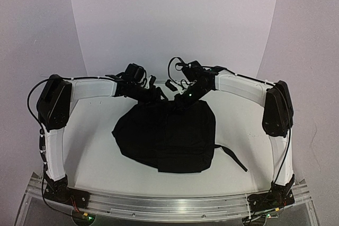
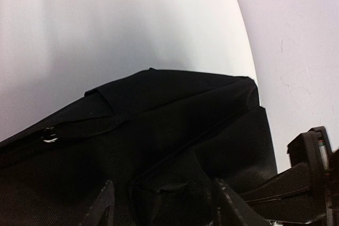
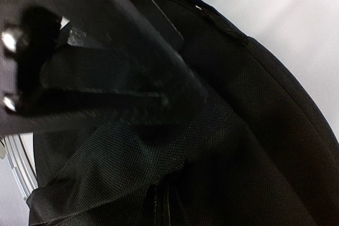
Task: Pack the student bag
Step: Zip the student bag at the center of the board.
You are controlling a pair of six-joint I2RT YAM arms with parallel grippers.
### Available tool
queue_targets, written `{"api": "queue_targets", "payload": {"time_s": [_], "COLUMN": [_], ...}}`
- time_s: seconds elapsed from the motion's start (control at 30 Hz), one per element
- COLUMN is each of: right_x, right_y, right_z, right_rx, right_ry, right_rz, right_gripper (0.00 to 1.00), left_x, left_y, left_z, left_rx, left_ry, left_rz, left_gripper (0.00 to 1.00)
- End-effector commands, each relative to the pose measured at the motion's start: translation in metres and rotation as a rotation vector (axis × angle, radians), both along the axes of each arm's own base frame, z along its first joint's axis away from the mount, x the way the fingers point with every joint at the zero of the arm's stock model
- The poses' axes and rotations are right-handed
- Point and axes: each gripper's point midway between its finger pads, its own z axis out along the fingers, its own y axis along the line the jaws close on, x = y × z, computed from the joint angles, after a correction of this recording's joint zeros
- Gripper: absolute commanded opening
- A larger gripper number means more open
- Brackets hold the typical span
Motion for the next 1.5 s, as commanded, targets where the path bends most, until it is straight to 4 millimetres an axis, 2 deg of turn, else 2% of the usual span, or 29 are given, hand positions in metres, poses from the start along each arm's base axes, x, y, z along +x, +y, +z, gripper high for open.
{"api": "queue_targets", "payload": {"time_s": [0.0, 0.17, 0.27, 0.47, 0.73, 0.77, 0.83, 0.87, 0.93, 0.97, 1.07, 1.23, 1.4, 1.47], "right_x": [-0.006, -0.003, -0.003, -0.008, -0.029, -0.031, -0.031, -0.030, -0.029, -0.028, -0.026, -0.019, -0.014, -0.012], "right_y": [-0.004, -0.002, -0.001, 0.004, 0.011, 0.010, 0.009, 0.008, 0.006, 0.006, 0.004, -0.001, -0.003, -0.004], "right_z": [0.014, 0.011, 0.012, 0.020, 0.034, 0.034, 0.033, 0.032, 0.029, 0.029, 0.027, 0.021, 0.016, 0.014], "right_rx": [-0.014, -0.019, -0.016, 0.001, 0.009, 0.006, -0.003, -0.010, -0.020, -0.023, -0.038, -0.075, -0.101, -0.107], "right_ry": [-0.034, -0.036, -0.037, -0.038, -0.053, -0.056, -0.062, -0.065, -0.068, -0.069, -0.079, -0.107, -0.126, -0.129], "right_rz": [0.010, 0.009, 0.010, 0.016, 0.043, 0.045, 0.042, 0.038, 0.031, 0.029, 0.020, 0.004, -0.008, -0.013], "right_gripper": [0.00, 0.00, 0.00, 0.00, 0.00, 0.00, 0.00, 0.00, 0.00, 0.00, 0.00, 0.00, 0.00, 0.00], "left_x": [-0.007, -0.012, -0.013, -0.006, 0.005, 0.005, 0.005, 0.006, 0.007, 0.008, 0.010, 0.005, 0.004, 0.005], "left_y": [-0.019, -0.030, -0.032, -0.030, -0.021, -0.021, -0.020, -0.020, -0.019, -0.020, -0.024, -0.038, -0.037, -0.037], "left_z": [0.011, 0.015, 0.014, 0.016, 0.027, 0.028, 0.028, 0.028, 0.027, 0.026, 0.025, 0.003, -0.019, -0.022], "left_rx": [-0.036, -0.063, -0.067, -0.059, -0.062, -0.066, -0.056, -0.051, -0.040, -0.035, -0.018, 0.052, 0.118, 0.133], "left_ry": [-0.011, -0.015, -0.012, -0.025, -0.060, -0.062, -0.059, -0.060, -0.062, -0.063, -0.062, -0.023, 0.016, 0.016], "left_rz": [-0.079, -0.120, -0.124, -0.094, -0.027, -0.033, -0.037, -0.036, -0.036, -0.039, -0.054, -0.113, -0.102, -0.099], "left_gripper": [0.57, 0.47, 0.34, 0.02, 0.00, 0.01, 0.20, 0.36, 0.50, 0.53, 0.58, 0.61, 0.62, 0.62]}}
